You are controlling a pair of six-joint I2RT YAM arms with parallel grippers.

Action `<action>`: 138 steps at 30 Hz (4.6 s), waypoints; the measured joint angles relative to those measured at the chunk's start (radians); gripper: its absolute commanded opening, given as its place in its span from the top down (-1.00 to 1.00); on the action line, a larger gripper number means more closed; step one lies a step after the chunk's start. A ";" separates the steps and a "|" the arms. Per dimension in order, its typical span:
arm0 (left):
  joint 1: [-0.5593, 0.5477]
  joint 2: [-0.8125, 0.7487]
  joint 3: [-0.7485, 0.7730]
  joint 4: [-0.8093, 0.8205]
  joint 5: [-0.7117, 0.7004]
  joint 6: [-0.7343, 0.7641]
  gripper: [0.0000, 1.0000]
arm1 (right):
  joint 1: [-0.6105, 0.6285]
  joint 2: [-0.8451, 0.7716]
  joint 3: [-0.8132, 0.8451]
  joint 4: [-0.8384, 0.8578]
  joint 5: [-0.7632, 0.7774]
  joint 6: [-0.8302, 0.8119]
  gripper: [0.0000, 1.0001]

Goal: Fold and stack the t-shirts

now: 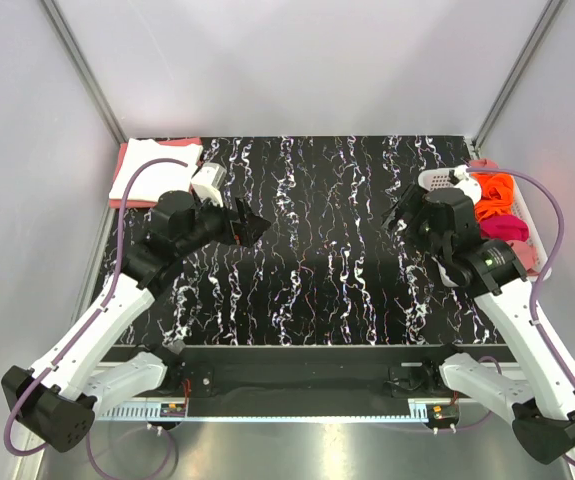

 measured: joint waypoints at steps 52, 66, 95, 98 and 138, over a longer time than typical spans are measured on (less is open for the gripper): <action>0.000 0.041 -0.003 0.014 0.041 -0.040 -0.98 | -0.846 0.702 0.247 0.078 0.086 0.017 -0.08; 0.000 0.041 -0.003 -0.005 0.025 -0.040 -0.97 | -0.853 0.699 0.492 -0.011 -0.096 -0.091 1.00; 0.019 0.033 -0.003 -0.017 -0.013 -0.039 -0.98 | -0.541 0.649 1.270 0.031 -0.897 -0.014 1.00; 0.024 0.033 -0.003 -0.017 -0.017 -0.040 -0.98 | -0.419 0.609 1.128 0.071 -0.890 -0.018 1.00; -0.113 1.081 0.461 0.105 0.015 -0.192 -0.38 | -0.690 1.042 0.644 0.107 -0.344 -0.102 -0.26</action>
